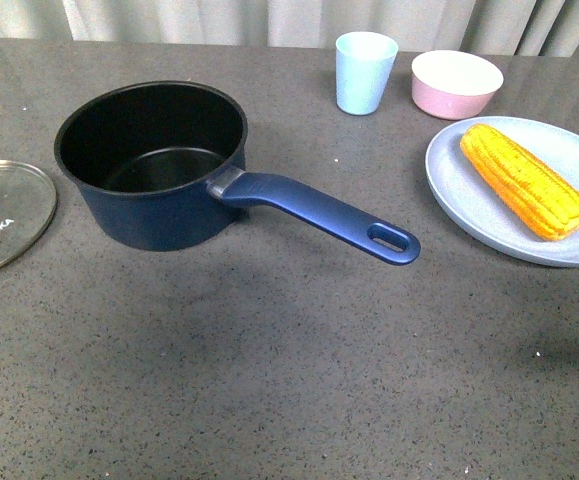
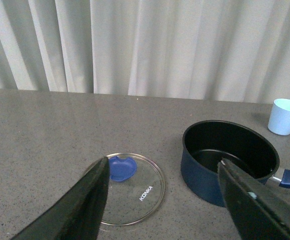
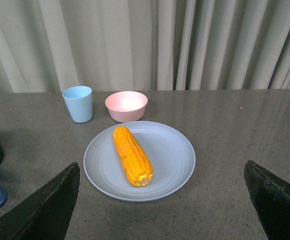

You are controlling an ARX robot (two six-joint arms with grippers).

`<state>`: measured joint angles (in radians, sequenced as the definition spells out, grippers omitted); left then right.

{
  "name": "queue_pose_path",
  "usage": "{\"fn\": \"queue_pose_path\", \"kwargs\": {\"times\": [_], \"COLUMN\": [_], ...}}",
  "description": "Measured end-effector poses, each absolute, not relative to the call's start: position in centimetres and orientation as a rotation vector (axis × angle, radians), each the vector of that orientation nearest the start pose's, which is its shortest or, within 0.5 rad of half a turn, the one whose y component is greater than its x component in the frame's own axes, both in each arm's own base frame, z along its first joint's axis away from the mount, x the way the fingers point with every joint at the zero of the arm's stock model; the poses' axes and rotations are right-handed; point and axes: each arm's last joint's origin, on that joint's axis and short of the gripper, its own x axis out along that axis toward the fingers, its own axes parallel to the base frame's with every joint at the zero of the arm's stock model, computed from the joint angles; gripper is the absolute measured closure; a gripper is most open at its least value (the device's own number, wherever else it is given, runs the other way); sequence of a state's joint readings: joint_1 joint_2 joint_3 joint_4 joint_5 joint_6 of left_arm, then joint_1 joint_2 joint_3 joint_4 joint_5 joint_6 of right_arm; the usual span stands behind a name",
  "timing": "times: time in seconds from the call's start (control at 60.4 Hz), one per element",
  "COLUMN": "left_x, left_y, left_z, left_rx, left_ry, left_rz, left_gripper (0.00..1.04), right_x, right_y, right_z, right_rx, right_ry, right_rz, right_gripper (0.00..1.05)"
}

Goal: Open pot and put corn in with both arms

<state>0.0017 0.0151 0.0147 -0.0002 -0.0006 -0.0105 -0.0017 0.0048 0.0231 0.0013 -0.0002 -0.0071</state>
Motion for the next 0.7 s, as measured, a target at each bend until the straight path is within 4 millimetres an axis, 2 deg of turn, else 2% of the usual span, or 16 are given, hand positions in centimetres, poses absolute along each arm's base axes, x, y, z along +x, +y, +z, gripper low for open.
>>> {"fn": "queue_pose_path", "kwargs": {"times": [0.116, 0.281, 0.348, 0.414, 0.48, 0.579, 0.695], "left_x": [9.8, 9.8, 9.8, 9.8, 9.8, 9.8, 9.8], "left_y": [0.0, 0.0, 0.0, 0.0, 0.0, 0.0, 0.0], "left_z": [16.7, 16.7, 16.7, 16.7, 16.7, 16.7, 16.7], "left_rx": [-0.009, -0.008, -0.008, -0.008, -0.008, -0.008, -0.008], "left_ry": [0.001, 0.001, 0.001, 0.001, 0.001, 0.001, 0.001], "left_rz": [0.002, 0.002, 0.002, 0.002, 0.002, 0.003, 0.002], "left_gripper": [0.07, 0.09, 0.09, 0.09, 0.09, 0.09, 0.09], "right_x": [9.7, 9.7, 10.1, 11.7, 13.6, 17.7, 22.3], "right_y": [0.0, 0.0, -0.4, -1.6, -3.0, -4.9, -5.8], "right_z": [17.1, 17.1, 17.0, 17.8, 19.0, 20.8, 20.6], "right_rx": [-0.007, 0.0, 0.076, 0.126, 0.11, 0.038, -0.034], "right_ry": [-0.02, -0.009, 0.282, 0.401, 0.39, 0.36, 0.41], "right_rz": [-0.002, 0.011, 0.15, 0.189, 0.176, 0.167, 0.217], "right_gripper": [0.09, 0.09, 0.09, 0.09, 0.09, 0.09, 0.09]}}
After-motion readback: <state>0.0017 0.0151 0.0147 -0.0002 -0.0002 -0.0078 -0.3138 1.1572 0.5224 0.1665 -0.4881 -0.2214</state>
